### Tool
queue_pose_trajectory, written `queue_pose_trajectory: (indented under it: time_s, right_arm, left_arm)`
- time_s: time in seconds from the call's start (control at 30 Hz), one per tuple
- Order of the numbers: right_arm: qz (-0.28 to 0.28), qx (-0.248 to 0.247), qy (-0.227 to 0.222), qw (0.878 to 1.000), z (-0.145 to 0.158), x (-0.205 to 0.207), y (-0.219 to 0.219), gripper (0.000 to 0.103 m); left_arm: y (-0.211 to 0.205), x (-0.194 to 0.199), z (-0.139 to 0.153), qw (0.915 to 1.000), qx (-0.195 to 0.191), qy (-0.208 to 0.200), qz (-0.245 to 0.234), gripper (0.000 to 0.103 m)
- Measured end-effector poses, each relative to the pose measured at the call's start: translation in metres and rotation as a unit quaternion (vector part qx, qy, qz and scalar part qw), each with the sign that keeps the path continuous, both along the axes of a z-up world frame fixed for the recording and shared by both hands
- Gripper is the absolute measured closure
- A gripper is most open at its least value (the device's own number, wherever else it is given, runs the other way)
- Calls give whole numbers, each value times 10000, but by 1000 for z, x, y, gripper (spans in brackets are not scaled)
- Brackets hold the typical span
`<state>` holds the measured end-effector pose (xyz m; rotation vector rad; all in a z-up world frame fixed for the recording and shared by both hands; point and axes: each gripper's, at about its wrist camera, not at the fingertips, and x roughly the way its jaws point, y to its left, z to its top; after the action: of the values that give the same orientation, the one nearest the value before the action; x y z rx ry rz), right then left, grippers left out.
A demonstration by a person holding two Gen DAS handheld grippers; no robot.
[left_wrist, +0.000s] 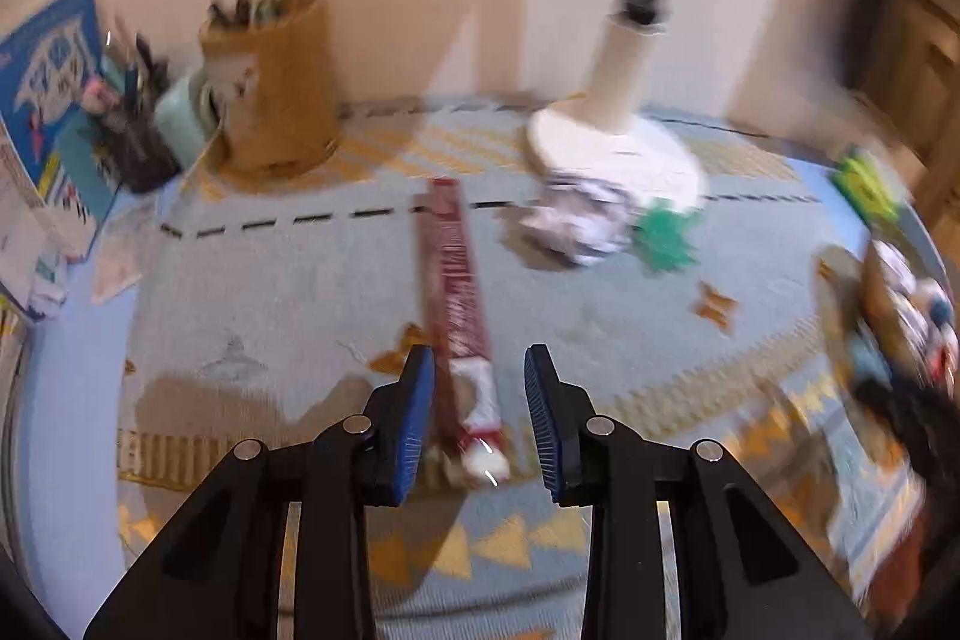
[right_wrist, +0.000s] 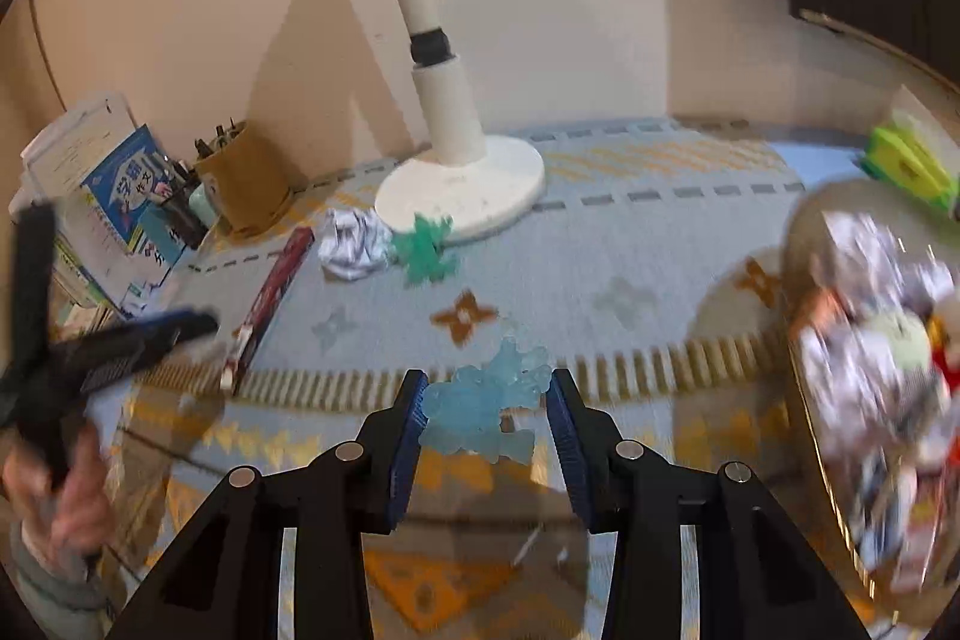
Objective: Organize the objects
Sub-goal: 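Carry the maroon box and teal figure into the amber bowl and open both tools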
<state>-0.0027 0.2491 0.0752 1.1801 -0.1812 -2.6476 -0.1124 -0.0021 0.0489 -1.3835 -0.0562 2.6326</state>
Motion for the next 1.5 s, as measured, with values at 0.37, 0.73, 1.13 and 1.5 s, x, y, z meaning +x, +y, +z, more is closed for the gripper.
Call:
queue_pose_trajectory:
  time_s: [0.37, 0.73, 1.13, 1.5]
  right_arm:
    - [-40, -110, -436, 9990, -27, 7, 20, 63]
    - [127, -210, -606, 9979, -39, -1, 11, 63]
    - [238, -503, -203, 9982, -7, 17, 25, 63]
    - [-737, -713, 707, 9922, 71, 72, 115, 63]
  left_arm:
    - [14, -59, -37, 9988, -225, -396, 151, 66]
    - [22, -57, -42, 9977, -545, -337, 200, 28]
    - [53, 2, -14, 9946, -95, -19, -1032, 88]
    - [130, 60, 70, 9758, 629, 760, -1952, 88]
